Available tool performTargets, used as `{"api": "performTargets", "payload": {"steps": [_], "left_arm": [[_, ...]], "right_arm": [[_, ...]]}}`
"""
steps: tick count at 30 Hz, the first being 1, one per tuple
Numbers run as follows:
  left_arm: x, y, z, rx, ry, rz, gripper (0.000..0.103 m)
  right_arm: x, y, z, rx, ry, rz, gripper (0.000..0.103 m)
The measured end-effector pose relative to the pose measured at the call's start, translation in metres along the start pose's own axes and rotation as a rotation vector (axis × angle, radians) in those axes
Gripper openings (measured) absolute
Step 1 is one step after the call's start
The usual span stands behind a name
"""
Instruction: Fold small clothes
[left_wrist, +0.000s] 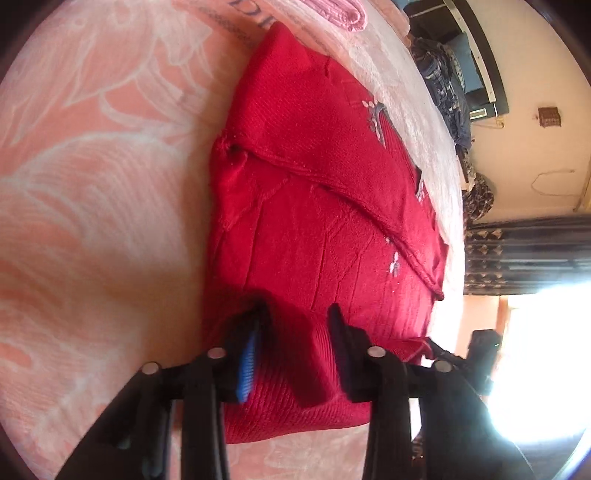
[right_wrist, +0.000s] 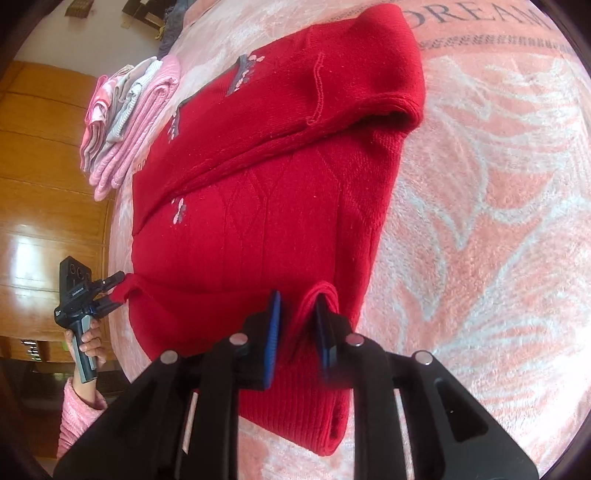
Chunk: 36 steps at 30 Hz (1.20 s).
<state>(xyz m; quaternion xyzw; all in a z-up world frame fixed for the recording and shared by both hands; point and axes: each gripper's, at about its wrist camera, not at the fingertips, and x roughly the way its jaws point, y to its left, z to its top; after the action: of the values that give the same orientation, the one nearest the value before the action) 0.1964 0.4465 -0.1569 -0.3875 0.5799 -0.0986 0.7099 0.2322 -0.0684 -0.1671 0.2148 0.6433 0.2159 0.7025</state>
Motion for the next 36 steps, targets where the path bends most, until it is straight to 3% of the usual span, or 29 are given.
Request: {"api": "performTargets", "payload": {"steps": [1, 2, 5, 8, 15, 21, 24, 26, 28, 30, 34, 36], "left_arm": [[-0.008, 0.004, 0.001, -0.017, -0.029, -0.008, 0.043], [-0.017, 0.007, 0.002, -0.026, -0.053, -0.020, 0.051], [-0.042, 0.011, 0.005, 0.004, -0.144, 0.002, 0.053], [-0.046, 0.001, 0.006, 0.098, -0.176, 0.050, 0.053], [-0.009, -0.044, -0.004, 0.389, -0.086, 0.134, 0.053], [0.021, -0.061, -0.011, 0.502, -0.035, 0.202, 0.052], [0.030, -0.059, -0.008, 0.499, -0.040, 0.242, 0.037], [0.028, -0.054, -0.005, 0.497, -0.055, 0.260, 0.009], [0.020, -0.048, -0.001, 0.460, -0.076, 0.233, 0.005], [0.010, -0.043, -0.001, 0.442, -0.103, 0.205, 0.006], [0.006, -0.050, -0.003, 0.507, -0.110, 0.211, 0.026], [0.011, -0.053, -0.003, 0.525, -0.089, 0.207, 0.031]], "right_arm": [[-0.001, -0.003, 0.000, 0.004, 0.003, 0.011, 0.017], [-0.005, -0.006, -0.001, 0.004, 0.001, 0.013, 0.020], [-0.021, -0.014, 0.000, 0.007, -0.057, -0.039, 0.049], [-0.033, -0.023, 0.004, 0.021, -0.097, -0.042, 0.047], [-0.033, 0.004, 0.011, -0.079, -0.109, -0.046, 0.047], [-0.023, 0.020, 0.013, -0.140, -0.096, -0.052, 0.047], [-0.018, 0.028, 0.014, -0.198, -0.084, -0.078, 0.051], [-0.013, 0.032, 0.016, -0.241, -0.071, -0.100, 0.053], [-0.006, 0.035, 0.016, -0.283, -0.054, -0.128, 0.053], [0.002, 0.037, 0.016, -0.320, -0.036, -0.150, 0.053], [0.018, 0.039, 0.017, -0.346, 0.000, -0.149, 0.053], [0.025, 0.038, 0.019, -0.346, 0.011, -0.158, 0.053]]}}
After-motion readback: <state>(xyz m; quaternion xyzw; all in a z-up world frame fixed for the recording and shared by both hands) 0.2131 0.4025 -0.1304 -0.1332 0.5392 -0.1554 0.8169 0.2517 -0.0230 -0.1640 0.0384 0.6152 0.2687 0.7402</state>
